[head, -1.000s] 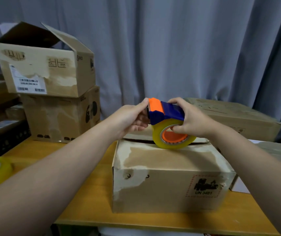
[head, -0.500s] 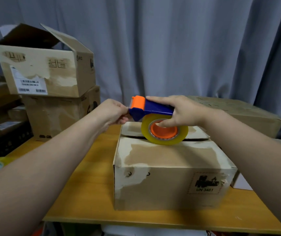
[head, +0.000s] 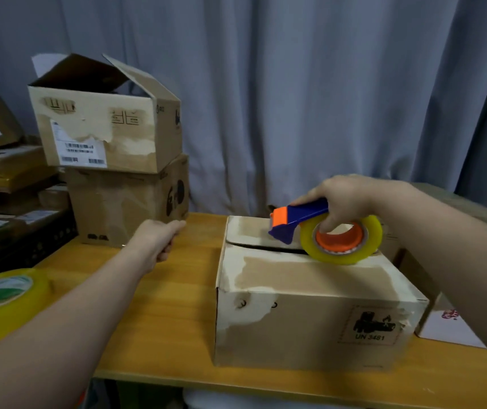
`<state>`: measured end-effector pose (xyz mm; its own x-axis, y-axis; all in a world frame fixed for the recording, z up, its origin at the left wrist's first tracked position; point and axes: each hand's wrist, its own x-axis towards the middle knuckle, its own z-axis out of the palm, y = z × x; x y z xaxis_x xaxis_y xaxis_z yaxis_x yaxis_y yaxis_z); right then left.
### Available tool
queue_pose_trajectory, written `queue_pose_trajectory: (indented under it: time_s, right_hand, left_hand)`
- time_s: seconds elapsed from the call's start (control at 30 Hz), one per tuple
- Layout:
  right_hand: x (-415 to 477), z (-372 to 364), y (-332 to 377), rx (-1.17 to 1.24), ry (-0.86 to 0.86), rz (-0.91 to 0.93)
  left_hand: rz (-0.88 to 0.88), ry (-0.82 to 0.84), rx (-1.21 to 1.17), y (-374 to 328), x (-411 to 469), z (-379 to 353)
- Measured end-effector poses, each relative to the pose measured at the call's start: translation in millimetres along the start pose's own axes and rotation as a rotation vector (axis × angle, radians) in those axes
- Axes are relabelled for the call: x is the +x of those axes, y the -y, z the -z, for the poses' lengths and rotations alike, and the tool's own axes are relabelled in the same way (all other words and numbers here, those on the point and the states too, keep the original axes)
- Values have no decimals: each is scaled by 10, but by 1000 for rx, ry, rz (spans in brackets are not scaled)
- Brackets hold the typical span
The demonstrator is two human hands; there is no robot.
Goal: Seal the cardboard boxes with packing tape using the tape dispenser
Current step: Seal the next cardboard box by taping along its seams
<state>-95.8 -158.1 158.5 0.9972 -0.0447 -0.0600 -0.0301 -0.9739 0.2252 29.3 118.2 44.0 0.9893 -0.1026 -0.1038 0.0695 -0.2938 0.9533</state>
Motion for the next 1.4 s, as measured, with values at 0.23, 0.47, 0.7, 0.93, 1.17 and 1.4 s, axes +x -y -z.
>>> queue_pose_trajectory:
  time_s: [0.23, 0.47, 0.7, 0.93, 1.17, 1.4]
  right_hand:
    - [138, -111, 119, -62, -70, -24]
    - [158, -139, 214, -149, -88, -11]
    - [118, -150, 261, -167, -94, 3]
    - [70, -151, 268, -150, -115, -5]
    - [73, -162, 272, -128, -124, 19]
    - [102, -238, 158, -79, -203, -2]
  left_hand:
    - [7, 27, 102, 150, 36, -190]
    - [-1, 55, 190, 257, 100, -263]
    - [32, 203, 613, 361, -29, -497]
    - [154, 285, 861, 257, 32, -410]
    - [-88, 270, 105, -187, -93, -593]
    - [135, 479, -171, 25, -111, -827]
